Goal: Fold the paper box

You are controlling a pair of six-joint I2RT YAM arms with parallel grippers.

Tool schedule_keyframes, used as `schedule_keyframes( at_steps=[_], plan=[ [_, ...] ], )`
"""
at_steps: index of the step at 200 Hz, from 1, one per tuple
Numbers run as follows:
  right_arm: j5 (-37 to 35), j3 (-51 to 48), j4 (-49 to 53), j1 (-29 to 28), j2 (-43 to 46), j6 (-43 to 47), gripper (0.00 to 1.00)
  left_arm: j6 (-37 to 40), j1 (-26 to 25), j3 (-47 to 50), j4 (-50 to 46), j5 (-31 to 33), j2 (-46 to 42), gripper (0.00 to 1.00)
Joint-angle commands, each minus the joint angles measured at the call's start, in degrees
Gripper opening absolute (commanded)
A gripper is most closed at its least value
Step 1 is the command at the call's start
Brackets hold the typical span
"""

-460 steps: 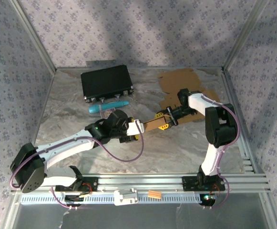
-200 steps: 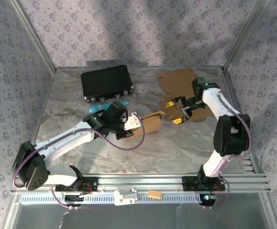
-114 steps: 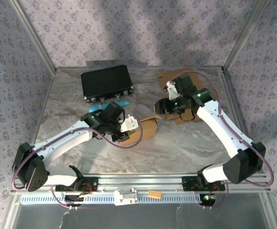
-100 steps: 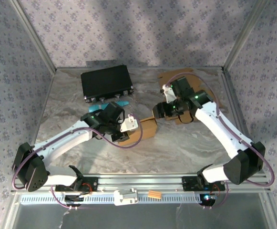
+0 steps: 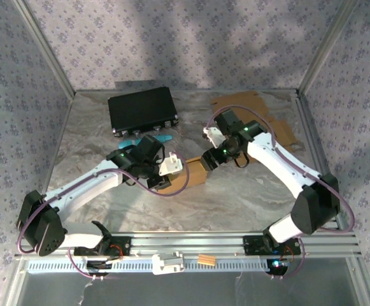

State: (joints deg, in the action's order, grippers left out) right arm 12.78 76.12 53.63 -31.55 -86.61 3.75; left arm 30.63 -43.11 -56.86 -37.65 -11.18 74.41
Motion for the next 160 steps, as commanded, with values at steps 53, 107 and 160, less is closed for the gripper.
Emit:
schedule_keyframes(
  at_steps=[53,107,160],
  plan=[
    [-2.0,4.3,2.3,-1.0,-4.2,1.5,0.63,0.9,0.4,-1.0,-1.6,-1.2,0.4,0.48],
    [-3.8,6.4,3.0,-1.4,-2.0,1.2,0.54,0.7,0.7,-0.5,-1.6,-1.2,-0.4,0.49],
    [-2.3,9.4,6.3,-0.7,-1.9,2.3,0.6,0.8,0.8,-0.6,-1.6,-1.6,-0.3,0.49]
  ],
)
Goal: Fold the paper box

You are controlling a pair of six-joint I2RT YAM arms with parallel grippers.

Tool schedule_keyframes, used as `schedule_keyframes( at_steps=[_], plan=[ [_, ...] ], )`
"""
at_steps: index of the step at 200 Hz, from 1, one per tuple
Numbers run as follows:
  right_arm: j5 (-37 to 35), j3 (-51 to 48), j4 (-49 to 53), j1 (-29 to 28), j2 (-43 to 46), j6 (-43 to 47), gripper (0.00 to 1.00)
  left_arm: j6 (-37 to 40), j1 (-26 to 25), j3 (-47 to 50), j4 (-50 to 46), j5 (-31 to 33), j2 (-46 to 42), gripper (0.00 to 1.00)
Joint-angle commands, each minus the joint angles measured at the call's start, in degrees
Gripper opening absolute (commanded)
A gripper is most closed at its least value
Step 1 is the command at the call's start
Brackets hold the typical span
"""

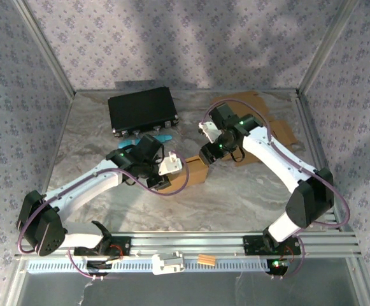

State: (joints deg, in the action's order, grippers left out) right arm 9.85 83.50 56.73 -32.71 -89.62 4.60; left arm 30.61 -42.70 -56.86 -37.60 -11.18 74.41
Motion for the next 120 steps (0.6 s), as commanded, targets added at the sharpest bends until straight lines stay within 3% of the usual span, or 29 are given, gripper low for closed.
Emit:
schedule_keyframes(
  at_steps=[1,61,120],
  plan=[
    [0.7,2.0,3.2,0.5,1.1,1.4,0.6,0.9,0.5,-0.6,-1.6,-1.6,-0.3,0.49],
    [0.7,1.7,3.2,0.5,0.0,1.4,0.45,0.5,0.5,-0.7,-1.6,-1.7,-0.5,0.49],
    [-0.3,2.0,2.2,0.0,-1.4,2.1,0.41,0.2,0.5,-0.7,-1.6,-1.9,-0.7,0.49]
  ],
)
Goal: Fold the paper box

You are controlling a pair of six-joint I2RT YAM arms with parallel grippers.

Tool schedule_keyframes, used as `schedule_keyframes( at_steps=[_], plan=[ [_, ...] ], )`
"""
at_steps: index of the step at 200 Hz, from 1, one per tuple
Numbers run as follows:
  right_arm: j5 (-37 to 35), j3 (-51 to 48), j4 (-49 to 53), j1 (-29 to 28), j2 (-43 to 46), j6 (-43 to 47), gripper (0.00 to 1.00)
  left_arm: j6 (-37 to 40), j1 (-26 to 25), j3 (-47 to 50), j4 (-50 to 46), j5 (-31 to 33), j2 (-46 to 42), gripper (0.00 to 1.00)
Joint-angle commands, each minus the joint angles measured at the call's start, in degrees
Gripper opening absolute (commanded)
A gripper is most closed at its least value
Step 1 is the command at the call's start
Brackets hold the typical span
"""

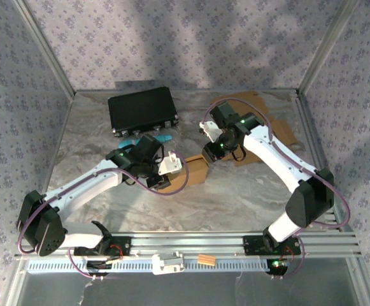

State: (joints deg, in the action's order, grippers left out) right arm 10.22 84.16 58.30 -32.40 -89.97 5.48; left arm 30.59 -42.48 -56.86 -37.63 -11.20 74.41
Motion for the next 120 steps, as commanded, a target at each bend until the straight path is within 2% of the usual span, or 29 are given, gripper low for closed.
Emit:
schedule_keyframes(
  at_steps=[1,32,83,120],
  plan=[
    [-0.6,1.4,0.6,-0.3,-1.1,1.2,0.41,0.3,0.3,-0.7,-1.6,-1.8,-0.7,0.49],
    [-1.1,1.7,0.5,-0.6,-1.6,1.6,0.35,0.3,0.3,-0.7,-1.5,-1.9,-0.7,0.49],
    [-2.3,3.0,1.2,-1.9,-2.2,1.6,0.13,-0.7,0.4,-0.7,0.3,-1.4,-1.2,0.51],
    [-2.4,4.5,3.5,-2.3,-2.5,-0.4,0.04,-1.8,0.5,-0.2,0.9,-1.4,-1.5,0.51]
  ],
)
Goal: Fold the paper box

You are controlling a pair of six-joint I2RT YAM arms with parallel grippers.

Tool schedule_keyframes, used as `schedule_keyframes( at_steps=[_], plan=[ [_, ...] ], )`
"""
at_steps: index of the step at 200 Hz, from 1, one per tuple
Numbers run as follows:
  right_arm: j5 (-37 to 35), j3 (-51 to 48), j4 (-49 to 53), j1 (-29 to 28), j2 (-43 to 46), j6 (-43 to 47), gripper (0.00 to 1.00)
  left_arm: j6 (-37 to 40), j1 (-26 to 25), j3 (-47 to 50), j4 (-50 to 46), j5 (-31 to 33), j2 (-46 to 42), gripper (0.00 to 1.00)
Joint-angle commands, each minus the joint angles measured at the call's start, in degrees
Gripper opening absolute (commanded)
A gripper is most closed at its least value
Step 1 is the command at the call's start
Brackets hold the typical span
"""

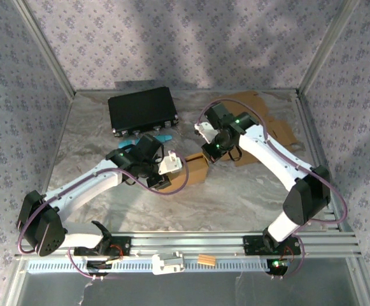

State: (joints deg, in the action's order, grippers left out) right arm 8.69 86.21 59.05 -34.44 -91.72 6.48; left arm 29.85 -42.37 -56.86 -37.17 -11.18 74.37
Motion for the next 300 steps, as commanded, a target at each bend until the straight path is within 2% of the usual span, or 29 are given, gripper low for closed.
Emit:
schedule_keyframes(
  at_steps=[1,27,121,176,264,300],
  plan=[
    [-0.8,2.5,2.8,-0.2,-0.7,-1.5,0.04,-1.0,0.4,-0.2,0.5,-1.3,-1.4,0.51],
    [-1.0,3.3,4.2,-0.8,-1.2,-3.4,0.0,-1.4,0.4,-0.2,0.7,-1.2,-1.3,0.51],
    [3.7,12.1,13.4,-0.9,-6.9,-14.6,0.0,-2.1,0.6,-0.6,0.8,0.0,-0.3,0.43],
    [7.7,16.5,18.3,0.1,-9.4,-17.1,0.0,-1.9,0.5,-1.1,0.0,1.4,-0.3,0.46],
    [12.1,15.4,16.3,1.6,-9.9,-22.1,0.0,-2.7,0.5,-1.9,0.0,1.4,0.9,0.46],
    [11.7,16.4,16.7,2.3,-10.5,-22.8,0.0,-2.7,0.6,-1.9,0.3,1.8,1.0,0.46]
  ],
)
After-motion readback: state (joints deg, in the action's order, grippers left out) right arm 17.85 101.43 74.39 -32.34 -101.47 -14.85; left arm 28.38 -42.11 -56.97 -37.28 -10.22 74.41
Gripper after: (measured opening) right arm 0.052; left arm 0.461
